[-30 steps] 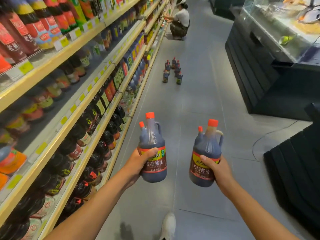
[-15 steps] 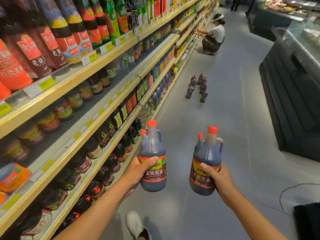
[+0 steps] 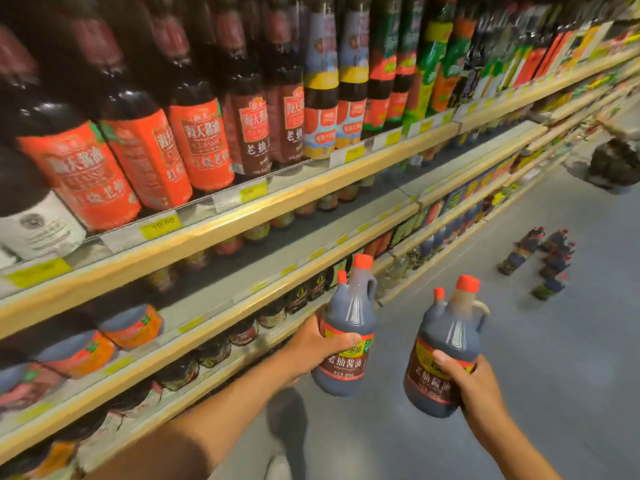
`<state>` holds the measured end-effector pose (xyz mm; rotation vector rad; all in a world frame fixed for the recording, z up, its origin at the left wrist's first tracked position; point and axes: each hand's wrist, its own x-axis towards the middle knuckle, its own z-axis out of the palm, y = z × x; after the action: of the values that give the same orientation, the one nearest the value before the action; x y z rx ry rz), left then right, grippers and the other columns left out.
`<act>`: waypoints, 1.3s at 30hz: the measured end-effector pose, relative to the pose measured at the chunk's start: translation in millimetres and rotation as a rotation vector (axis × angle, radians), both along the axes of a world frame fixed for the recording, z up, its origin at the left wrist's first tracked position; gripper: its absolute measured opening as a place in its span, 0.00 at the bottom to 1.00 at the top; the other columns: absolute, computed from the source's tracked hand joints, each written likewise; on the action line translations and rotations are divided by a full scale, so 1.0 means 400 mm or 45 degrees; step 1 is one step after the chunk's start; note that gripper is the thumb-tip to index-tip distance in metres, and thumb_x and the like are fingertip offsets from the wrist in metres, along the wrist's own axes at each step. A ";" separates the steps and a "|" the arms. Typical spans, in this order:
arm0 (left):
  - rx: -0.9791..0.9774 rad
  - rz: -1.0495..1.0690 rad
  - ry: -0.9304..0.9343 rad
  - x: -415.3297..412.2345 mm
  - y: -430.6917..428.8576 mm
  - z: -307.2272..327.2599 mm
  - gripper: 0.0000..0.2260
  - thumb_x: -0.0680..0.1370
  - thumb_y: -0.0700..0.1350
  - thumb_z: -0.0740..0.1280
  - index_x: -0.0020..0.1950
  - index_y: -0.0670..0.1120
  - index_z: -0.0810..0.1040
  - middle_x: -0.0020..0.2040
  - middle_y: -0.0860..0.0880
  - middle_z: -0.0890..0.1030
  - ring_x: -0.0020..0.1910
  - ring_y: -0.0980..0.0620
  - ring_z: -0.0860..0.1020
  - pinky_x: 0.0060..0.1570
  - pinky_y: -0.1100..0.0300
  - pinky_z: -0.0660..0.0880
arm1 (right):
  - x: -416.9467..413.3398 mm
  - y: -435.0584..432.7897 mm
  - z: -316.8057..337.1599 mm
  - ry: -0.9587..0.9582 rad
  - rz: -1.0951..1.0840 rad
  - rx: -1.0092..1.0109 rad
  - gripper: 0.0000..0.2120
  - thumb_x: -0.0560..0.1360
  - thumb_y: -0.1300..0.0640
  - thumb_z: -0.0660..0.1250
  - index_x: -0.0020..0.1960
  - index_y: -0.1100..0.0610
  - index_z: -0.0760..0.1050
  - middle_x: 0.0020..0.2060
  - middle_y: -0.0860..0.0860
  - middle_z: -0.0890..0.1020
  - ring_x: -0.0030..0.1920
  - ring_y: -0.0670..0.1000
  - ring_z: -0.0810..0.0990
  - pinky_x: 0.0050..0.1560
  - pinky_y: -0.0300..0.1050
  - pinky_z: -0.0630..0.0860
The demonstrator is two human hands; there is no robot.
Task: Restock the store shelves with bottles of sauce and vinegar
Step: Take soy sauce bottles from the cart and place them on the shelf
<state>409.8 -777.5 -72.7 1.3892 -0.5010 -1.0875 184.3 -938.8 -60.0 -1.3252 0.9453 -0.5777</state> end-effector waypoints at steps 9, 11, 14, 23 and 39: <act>0.041 0.537 0.018 0.062 0.089 -0.016 0.31 0.60 0.54 0.81 0.62 0.53 0.80 0.55 0.47 0.87 0.55 0.44 0.86 0.53 0.50 0.82 | 0.289 -0.125 -0.066 -0.008 0.558 0.053 0.26 0.64 0.57 0.76 0.62 0.56 0.80 0.53 0.58 0.87 0.53 0.61 0.86 0.55 0.58 0.80; 0.054 0.649 0.048 0.053 0.127 -0.021 0.32 0.61 0.52 0.81 0.64 0.50 0.78 0.56 0.46 0.87 0.54 0.45 0.86 0.52 0.52 0.82 | 0.344 -0.125 -0.078 -0.011 0.699 0.048 0.29 0.64 0.55 0.77 0.65 0.56 0.79 0.54 0.56 0.87 0.54 0.60 0.86 0.55 0.58 0.80; 0.069 0.771 0.037 0.032 0.180 -0.021 0.26 0.66 0.44 0.78 0.63 0.47 0.77 0.50 0.49 0.88 0.49 0.50 0.87 0.47 0.57 0.82 | 0.416 -0.101 -0.090 -0.028 0.883 0.046 0.30 0.64 0.55 0.83 0.63 0.55 0.79 0.53 0.54 0.87 0.53 0.58 0.86 0.51 0.54 0.81; 0.061 1.139 -0.068 -0.037 0.279 -0.042 0.29 0.68 0.53 0.78 0.67 0.46 0.76 0.57 0.42 0.86 0.56 0.40 0.85 0.52 0.53 0.83 | 0.563 0.011 -0.073 -0.079 1.300 0.043 0.35 0.60 0.43 0.80 0.64 0.53 0.78 0.53 0.52 0.88 0.52 0.53 0.87 0.47 0.43 0.82; 0.007 1.346 -0.124 -0.033 0.369 -0.132 0.48 0.55 0.70 0.82 0.69 0.50 0.74 0.59 0.49 0.86 0.59 0.46 0.85 0.53 0.53 0.83 | 0.796 0.122 -0.130 0.082 1.505 0.023 0.36 0.56 0.40 0.82 0.59 0.58 0.81 0.50 0.57 0.88 0.49 0.60 0.87 0.54 0.58 0.83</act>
<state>396.6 -629.7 -125.4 1.4233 0.1945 -0.1569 502.5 -890.2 -112.1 -1.6160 0.0950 0.3871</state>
